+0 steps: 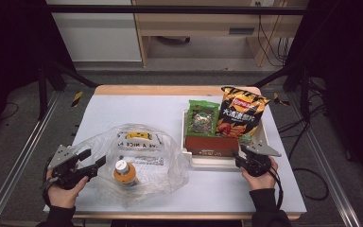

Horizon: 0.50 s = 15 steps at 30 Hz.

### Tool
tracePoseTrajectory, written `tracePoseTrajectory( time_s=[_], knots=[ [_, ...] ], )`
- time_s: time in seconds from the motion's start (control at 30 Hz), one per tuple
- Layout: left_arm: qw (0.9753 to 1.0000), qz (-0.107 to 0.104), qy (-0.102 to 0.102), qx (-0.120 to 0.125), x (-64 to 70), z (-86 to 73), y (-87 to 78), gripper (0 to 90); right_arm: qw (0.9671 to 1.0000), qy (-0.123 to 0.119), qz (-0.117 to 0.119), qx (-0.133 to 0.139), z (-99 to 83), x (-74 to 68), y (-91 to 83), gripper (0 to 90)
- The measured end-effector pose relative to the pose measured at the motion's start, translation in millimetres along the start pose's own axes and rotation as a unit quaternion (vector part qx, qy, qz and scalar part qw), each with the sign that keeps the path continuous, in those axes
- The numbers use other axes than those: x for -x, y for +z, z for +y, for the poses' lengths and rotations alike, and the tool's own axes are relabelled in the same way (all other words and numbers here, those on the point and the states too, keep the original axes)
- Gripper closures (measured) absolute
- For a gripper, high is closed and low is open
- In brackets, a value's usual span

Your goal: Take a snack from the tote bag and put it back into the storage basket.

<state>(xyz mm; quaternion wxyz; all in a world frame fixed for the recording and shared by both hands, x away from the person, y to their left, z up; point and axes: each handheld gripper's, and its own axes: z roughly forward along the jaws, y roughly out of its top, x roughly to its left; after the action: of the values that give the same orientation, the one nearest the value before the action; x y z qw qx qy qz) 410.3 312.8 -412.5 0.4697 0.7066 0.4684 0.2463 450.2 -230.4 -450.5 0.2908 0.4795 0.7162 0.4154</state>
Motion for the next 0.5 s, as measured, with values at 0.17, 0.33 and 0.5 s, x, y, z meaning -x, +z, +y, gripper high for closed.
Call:
tracePoseTrajectory(
  time_s=[0.17,0.33,0.5],
  knots=[
    [0.9999,0.0,0.001,0.013,1.5,3.3,-5.0,33.1,0.9991,0.01,0.019,0.038,9.0,-1.3,-12.8,51.7],
    [0.9996,-0.004,0.001,0.026,5.5,6.2,-9.6,33.1,0.9974,0.021,0.033,0.062,17.1,-6.4,-20.9,48.2],
    [0.9992,-0.015,0.005,0.038,12.7,10.6,-14.3,32.8,0.9954,0.019,0.051,0.078,23.8,-14.7,-25.5,46.8]
  ],
)
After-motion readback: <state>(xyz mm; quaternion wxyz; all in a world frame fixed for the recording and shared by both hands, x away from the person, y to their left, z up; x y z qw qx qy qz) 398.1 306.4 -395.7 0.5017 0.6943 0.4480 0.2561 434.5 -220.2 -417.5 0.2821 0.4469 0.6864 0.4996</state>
